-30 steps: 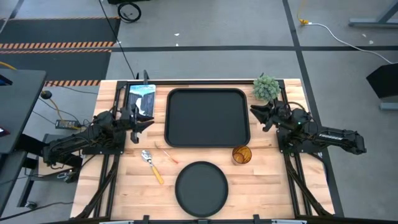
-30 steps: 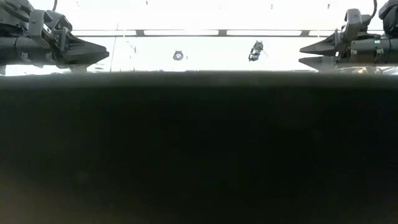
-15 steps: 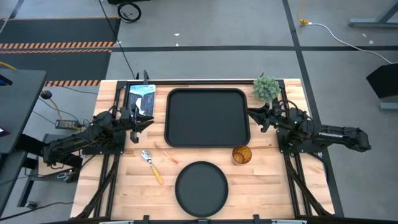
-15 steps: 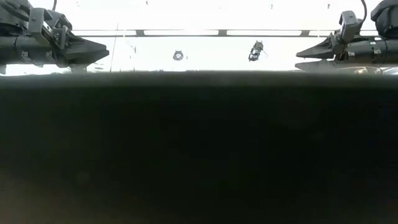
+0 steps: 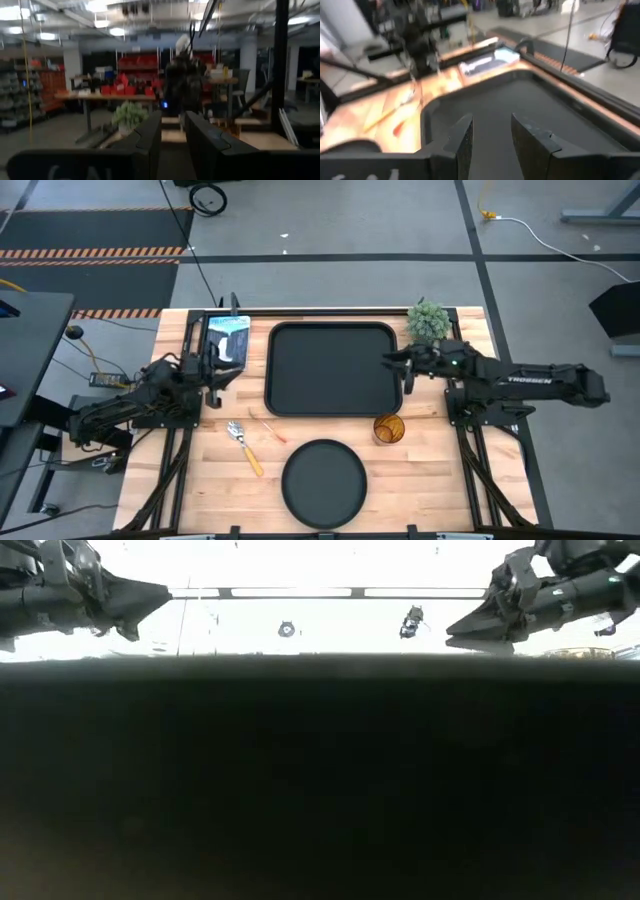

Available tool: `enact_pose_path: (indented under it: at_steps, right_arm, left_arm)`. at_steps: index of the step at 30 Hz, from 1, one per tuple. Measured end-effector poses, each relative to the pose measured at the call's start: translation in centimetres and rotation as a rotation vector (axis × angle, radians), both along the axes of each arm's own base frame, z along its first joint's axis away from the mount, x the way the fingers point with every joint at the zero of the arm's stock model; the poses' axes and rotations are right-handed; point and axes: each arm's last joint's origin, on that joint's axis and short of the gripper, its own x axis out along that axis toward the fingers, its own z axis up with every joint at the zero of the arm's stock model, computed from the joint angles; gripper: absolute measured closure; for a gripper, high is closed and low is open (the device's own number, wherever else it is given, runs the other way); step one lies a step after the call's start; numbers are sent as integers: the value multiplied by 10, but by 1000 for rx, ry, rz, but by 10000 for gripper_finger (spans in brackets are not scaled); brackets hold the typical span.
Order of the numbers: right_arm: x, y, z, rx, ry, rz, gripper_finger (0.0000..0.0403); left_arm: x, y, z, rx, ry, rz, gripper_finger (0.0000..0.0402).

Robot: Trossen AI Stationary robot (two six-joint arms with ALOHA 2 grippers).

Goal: Pick and place plate/cup/fork/spoon on tray
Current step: Put the brown cup on the black tray

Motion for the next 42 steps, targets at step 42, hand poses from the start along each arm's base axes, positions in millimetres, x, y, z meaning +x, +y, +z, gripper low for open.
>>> enact_pose_path:
  at_steps: [42]
  right_arm:
    - [99,94,61,138,1023,149,163]
  left_arm:
    - [-3,5,5,-123,-101,145,308]
